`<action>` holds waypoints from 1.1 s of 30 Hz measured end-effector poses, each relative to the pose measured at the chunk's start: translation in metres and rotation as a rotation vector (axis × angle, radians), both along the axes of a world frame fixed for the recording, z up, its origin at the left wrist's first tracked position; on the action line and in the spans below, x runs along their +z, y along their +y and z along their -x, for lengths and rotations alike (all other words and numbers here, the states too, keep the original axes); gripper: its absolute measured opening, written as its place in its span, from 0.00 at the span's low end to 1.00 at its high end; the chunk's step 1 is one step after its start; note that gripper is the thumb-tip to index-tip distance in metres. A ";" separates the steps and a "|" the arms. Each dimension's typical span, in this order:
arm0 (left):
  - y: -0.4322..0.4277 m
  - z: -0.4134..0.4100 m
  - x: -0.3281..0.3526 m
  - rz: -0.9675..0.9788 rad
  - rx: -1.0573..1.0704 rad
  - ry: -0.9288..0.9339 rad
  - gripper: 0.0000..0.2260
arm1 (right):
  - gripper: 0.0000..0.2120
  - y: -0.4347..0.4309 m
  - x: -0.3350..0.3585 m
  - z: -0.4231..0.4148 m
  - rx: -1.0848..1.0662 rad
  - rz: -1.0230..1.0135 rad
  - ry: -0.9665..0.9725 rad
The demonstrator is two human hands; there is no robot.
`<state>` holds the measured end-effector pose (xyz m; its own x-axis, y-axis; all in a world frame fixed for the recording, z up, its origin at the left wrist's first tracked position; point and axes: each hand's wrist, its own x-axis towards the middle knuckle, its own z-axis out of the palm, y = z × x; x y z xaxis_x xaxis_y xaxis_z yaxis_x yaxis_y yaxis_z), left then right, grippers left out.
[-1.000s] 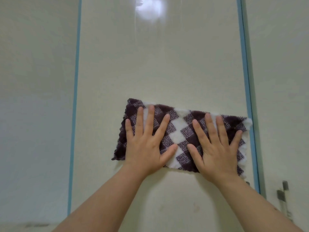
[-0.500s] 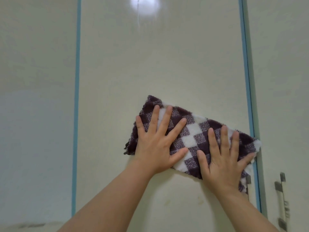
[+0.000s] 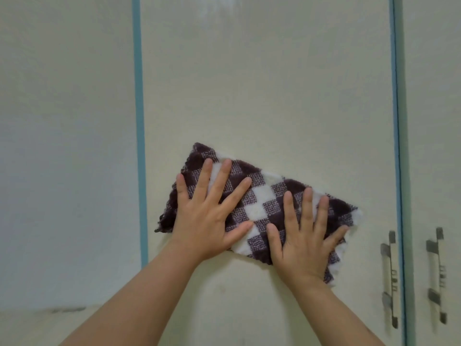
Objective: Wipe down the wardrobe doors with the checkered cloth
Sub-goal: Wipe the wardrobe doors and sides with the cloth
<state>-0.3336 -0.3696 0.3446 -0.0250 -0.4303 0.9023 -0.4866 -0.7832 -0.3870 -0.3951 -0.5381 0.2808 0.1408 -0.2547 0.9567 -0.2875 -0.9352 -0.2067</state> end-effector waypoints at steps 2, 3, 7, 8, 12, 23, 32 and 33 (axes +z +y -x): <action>0.011 -0.005 -0.006 0.021 0.004 0.005 0.32 | 0.29 0.010 -0.002 -0.004 0.004 0.024 0.010; 0.017 -0.007 -0.010 0.030 0.006 0.004 0.32 | 0.29 0.015 -0.002 -0.006 0.002 0.039 0.018; 0.030 -0.015 -0.020 0.062 0.027 0.003 0.32 | 0.29 0.026 -0.006 -0.011 -0.005 0.107 0.039; 0.033 -0.016 -0.022 0.072 0.034 0.004 0.32 | 0.29 0.029 -0.006 -0.012 -0.005 0.119 0.045; 0.041 -0.019 -0.033 0.114 0.029 0.015 0.32 | 0.29 0.036 -0.008 -0.016 0.001 0.177 0.053; 0.042 -0.020 -0.092 0.292 0.054 0.169 0.33 | 0.29 0.029 -0.019 -0.013 0.053 0.444 0.109; -0.009 0.002 -0.136 0.321 0.086 0.228 0.33 | 0.28 -0.025 -0.054 0.010 0.068 0.535 0.135; -0.018 0.005 -0.139 0.313 0.081 0.229 0.33 | 0.29 -0.034 -0.060 0.013 0.059 0.526 0.127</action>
